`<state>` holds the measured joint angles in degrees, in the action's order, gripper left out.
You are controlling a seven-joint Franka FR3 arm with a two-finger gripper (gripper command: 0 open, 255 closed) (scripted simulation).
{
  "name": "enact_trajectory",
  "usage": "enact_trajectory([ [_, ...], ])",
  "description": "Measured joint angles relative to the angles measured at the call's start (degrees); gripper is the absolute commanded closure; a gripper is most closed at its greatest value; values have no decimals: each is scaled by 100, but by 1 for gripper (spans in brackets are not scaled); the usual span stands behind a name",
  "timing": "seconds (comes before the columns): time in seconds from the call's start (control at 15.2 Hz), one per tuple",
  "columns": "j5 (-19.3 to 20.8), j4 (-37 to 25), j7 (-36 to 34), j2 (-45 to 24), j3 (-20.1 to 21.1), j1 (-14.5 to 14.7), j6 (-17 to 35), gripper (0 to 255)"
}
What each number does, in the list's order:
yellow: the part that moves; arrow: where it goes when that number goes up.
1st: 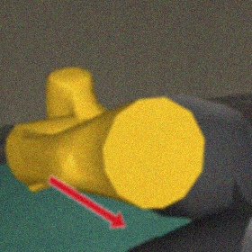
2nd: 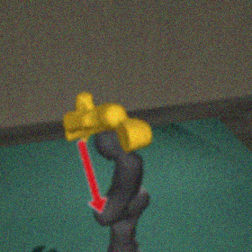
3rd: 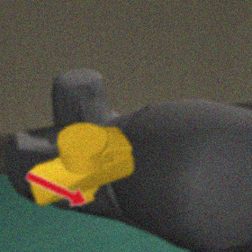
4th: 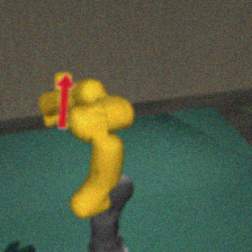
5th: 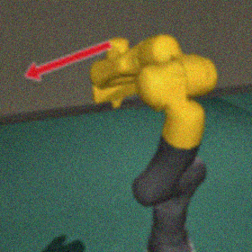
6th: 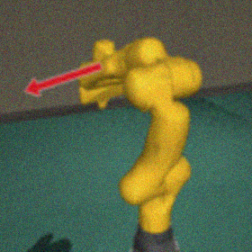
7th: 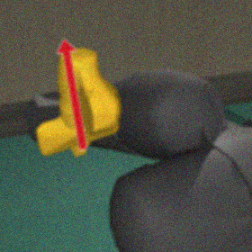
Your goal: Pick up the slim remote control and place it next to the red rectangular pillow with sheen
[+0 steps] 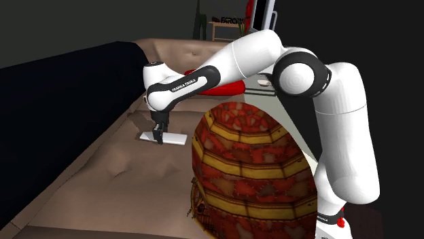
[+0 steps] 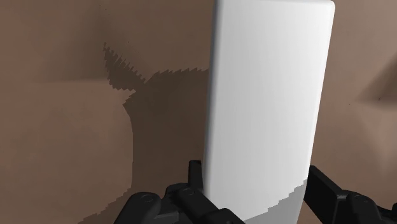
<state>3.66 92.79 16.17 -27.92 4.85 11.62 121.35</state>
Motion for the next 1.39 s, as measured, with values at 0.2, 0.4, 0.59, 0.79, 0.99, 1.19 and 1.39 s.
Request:
enact_trajectory([
  [0.2,-9,-113,4,72,5,2,-184,255],
  [0.4,-24,-206,29,173,8,-11,-376,255],
  [0.59,-33,-299,27,256,15,-6,-553,255],
  [0.79,-41,-439,36,315,19,-7,-752,255],
  [0.99,-49,-597,38,374,25,-1,-967,255],
  [1.19,-56,-748,42,433,29,2,-1178,255],
  [1.39,-60,-976,48,439,31,6,-1411,255],
])
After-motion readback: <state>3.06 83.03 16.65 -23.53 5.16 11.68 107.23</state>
